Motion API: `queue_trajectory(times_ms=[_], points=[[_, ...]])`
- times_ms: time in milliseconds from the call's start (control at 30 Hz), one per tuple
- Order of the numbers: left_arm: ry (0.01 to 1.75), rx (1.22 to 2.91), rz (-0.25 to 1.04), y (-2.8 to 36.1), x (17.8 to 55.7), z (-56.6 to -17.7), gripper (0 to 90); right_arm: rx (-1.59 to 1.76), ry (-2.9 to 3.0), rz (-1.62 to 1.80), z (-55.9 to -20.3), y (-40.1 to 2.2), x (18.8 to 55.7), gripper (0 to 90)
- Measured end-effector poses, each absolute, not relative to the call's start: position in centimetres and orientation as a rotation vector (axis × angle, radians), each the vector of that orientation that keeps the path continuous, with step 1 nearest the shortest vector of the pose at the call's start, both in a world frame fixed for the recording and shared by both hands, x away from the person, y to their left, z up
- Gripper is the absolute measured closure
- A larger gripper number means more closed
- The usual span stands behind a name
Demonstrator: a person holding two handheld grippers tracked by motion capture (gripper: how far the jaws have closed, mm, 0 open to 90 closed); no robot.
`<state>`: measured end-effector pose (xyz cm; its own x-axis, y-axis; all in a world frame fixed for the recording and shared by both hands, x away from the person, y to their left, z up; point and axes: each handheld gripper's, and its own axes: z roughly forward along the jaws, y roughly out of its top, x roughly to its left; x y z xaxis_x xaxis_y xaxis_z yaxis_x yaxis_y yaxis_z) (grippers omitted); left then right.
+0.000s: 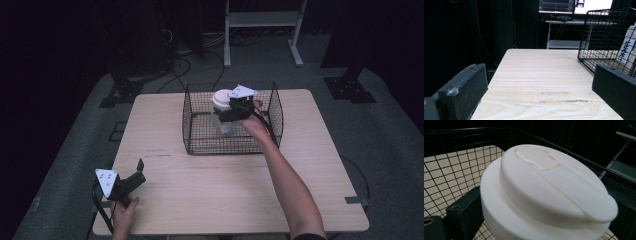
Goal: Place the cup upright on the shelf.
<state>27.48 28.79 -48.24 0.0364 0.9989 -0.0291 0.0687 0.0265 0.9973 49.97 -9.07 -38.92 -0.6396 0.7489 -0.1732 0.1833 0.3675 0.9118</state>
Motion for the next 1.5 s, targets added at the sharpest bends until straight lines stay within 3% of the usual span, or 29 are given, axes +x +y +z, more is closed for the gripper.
queue_trajectory(times_ms=[1500], points=[[1.247, 1.257, 1.132, 28.8, 27.5, -48.2, 0.0, 0.767, 1.951, 1.371, -35.1, -10.0, 48.0, 2.8]])
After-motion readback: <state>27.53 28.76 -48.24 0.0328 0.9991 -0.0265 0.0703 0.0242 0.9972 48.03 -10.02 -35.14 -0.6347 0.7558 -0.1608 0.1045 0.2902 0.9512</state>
